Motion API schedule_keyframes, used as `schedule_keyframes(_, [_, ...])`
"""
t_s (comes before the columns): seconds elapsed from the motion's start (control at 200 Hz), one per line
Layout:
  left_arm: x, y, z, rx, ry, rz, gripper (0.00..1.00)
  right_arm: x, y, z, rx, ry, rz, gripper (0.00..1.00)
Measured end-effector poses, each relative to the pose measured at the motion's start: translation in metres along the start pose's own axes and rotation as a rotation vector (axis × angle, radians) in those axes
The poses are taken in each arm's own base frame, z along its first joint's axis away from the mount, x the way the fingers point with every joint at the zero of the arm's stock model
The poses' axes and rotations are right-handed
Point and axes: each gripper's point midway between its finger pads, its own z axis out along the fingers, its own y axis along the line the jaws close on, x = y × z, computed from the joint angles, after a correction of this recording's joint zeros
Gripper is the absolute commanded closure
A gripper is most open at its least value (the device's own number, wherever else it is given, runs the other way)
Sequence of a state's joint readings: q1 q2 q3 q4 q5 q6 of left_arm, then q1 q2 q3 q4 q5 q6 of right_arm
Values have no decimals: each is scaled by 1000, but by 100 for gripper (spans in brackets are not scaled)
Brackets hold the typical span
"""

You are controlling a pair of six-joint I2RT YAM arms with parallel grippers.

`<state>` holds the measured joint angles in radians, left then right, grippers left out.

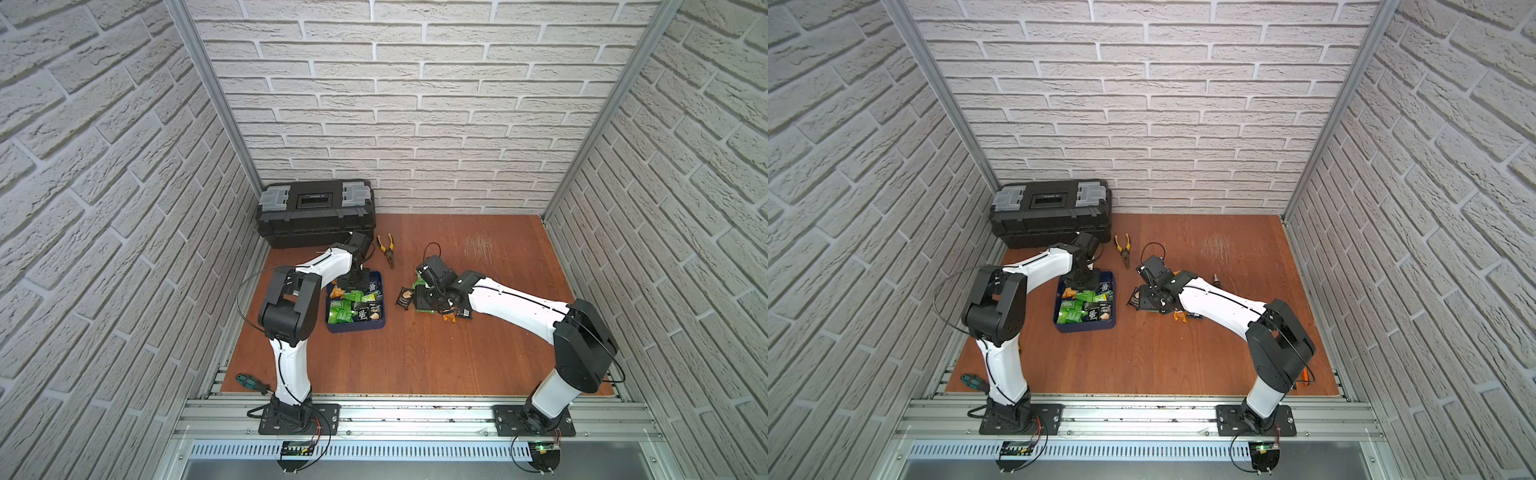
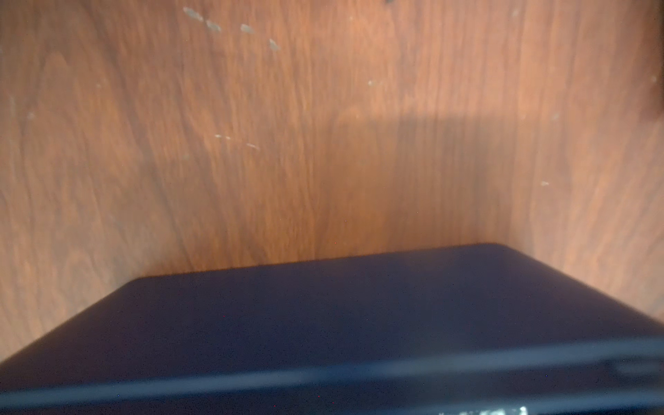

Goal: Take the cookies out of the storage box
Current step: Pick up the cookie from the storage box.

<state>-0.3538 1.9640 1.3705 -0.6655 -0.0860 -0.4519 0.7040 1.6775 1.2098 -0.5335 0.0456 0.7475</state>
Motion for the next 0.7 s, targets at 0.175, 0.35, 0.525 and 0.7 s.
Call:
schedule_keyframes(0.175, [-2,0,-2,-3,4,5,66,0,-1,0,5,-1,0,54])
schedule_keyframes(0.35, [-3,2,-11,-12,-9,-4,66,-2,-2,-2,9,-12,0,54])
schedule_keyframes(0.525, [-11,3,-50,-7,-88,-37,66,-6,-1,-9,5,-32,2,54])
schedule_keyframes(0.7, [-20,-3,-93,25,-196,-81,66,-9,0,-16,-6,-50,4,54])
